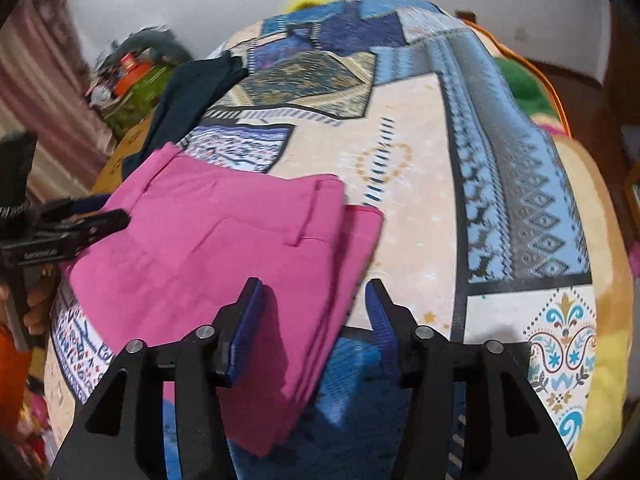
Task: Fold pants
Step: 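Grasp the folded pink pants edge with the left tool while the right tool grasps beside it, then lift the folded pants with both tools and carry them onto the navy garment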
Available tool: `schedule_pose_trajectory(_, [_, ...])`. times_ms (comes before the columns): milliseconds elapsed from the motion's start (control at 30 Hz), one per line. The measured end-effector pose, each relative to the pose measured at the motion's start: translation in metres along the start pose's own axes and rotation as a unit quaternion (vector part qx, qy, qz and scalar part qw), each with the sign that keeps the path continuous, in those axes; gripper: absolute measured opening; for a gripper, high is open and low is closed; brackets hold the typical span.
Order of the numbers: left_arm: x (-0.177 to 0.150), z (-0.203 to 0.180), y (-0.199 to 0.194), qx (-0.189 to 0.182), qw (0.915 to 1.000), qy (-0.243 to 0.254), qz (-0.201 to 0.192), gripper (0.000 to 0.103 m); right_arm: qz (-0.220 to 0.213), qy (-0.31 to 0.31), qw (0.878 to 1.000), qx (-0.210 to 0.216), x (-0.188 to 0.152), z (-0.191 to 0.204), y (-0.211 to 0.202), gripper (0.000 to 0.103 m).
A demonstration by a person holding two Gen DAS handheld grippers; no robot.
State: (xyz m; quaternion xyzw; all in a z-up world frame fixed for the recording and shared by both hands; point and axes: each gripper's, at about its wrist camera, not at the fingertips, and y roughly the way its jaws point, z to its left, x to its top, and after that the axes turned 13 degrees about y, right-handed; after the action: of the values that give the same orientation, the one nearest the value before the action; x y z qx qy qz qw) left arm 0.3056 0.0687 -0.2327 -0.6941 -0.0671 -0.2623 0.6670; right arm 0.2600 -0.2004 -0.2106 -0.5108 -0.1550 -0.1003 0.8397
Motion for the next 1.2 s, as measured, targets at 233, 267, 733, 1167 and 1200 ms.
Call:
schedule_pose_trajectory(233, [-0.002,0.017,0.006,-0.067,0.9969,-0.041,-0.001,0.072,0.009,0.018,1.0,0.005,0.005,-0.007,0.008,0.067])
schedule_pose_trajectory(267, [-0.001,0.015,0.006,-0.068,0.9969,-0.038,-0.002,0.067,0.012,0.021,1.0,0.008,0.006,-0.008,0.01,0.067])
schedule_pose_trajectory(733, [0.007,0.022,0.006,-0.101,0.9921,-0.072,-0.018,0.019,0.016,0.021,0.999,0.042,0.017,0.005,0.024,0.021])
schedule_pose_trajectory(1167, [0.019,0.046,-0.044,-0.012,0.9958,-0.053,-0.074,0.012,-0.057,-0.056,0.996,0.049,0.057,0.064,-0.005,0.011])
schedule_pose_trajectory(1200, [0.022,0.05,-0.047,-0.007,0.9954,-0.054,-0.078,0.012,-0.062,-0.059,0.995,0.051,0.061,0.071,-0.006,0.011])
